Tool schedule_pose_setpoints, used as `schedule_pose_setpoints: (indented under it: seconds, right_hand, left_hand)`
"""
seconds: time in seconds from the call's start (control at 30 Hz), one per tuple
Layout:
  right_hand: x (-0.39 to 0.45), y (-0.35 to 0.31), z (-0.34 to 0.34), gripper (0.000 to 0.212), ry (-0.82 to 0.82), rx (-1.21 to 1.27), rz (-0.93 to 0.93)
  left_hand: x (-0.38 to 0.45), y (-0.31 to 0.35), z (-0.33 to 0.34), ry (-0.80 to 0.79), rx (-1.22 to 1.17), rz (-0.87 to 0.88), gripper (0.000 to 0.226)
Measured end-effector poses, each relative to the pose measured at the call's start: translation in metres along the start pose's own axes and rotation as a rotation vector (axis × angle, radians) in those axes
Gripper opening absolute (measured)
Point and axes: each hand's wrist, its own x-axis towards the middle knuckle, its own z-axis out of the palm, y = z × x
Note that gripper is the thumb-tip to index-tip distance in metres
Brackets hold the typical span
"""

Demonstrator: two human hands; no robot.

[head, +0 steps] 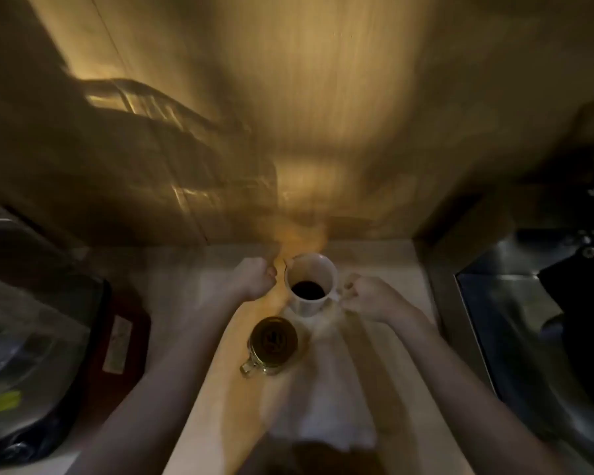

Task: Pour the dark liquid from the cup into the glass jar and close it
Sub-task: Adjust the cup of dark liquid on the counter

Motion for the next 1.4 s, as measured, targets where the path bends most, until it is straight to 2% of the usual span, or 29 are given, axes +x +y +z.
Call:
schedule_pose_setpoints:
  seconds: [0.07,0.23,0.37,0.5,0.67,0.8,0.93,1.07,1.27,1.4]
  right_hand:
    - [0.001,0.004,0.016,0.005,0.042,0.107,-0.008]
    - [0.01,0.015,0.053,0.008,0.231,0.308,-0.013]
    - [0.011,0.013,0.06,0.011,0.323,0.462,0.012]
    - [0.01,0.009,0.057,0.006,0.354,0.56,0.049]
    - [-0.005,0.007,0.04,0.007,0.449,0.702,0.037]
    - [-0.029,0.011,0.028,0.015,0.528,0.801,-0.021]
    - [-0.064,0.02,0.026,0.013,0.577,0.841,-0.085]
    - [-0.091,0.042,0.038,0.018,0.602,0.781,-0.084]
    - [-0.117,0.074,0.076,0.021,0.562,0.762,0.016]
    - [-0.13,0.086,0.104,0.023,0.523,0.748,0.08]
  left_hand:
    - [0.004,-0.002,0.008,-0.039,-0.084,-0.048,0.037]
    - [0.008,-0.008,0.025,-0.051,-0.464,-0.019,0.055]
    - [0.005,-0.001,0.023,-0.06,-0.708,-0.039,0.052]
    - [0.0,0.005,0.017,-0.073,-0.772,-0.053,0.046]
    - [-0.021,0.02,0.007,0.015,-0.791,0.007,0.042]
    - [-0.053,0.041,0.0,0.045,-0.802,0.098,0.04]
    - [-0.086,0.061,0.009,0.067,-0.797,0.139,0.036]
    - [-0.109,0.065,0.033,0.028,-0.822,0.105,0.023]
    - [-0.13,0.056,0.084,-0.05,-0.898,0.011,0.023]
    - [-0.142,0.048,0.115,-0.027,-0.962,-0.053,0.023]
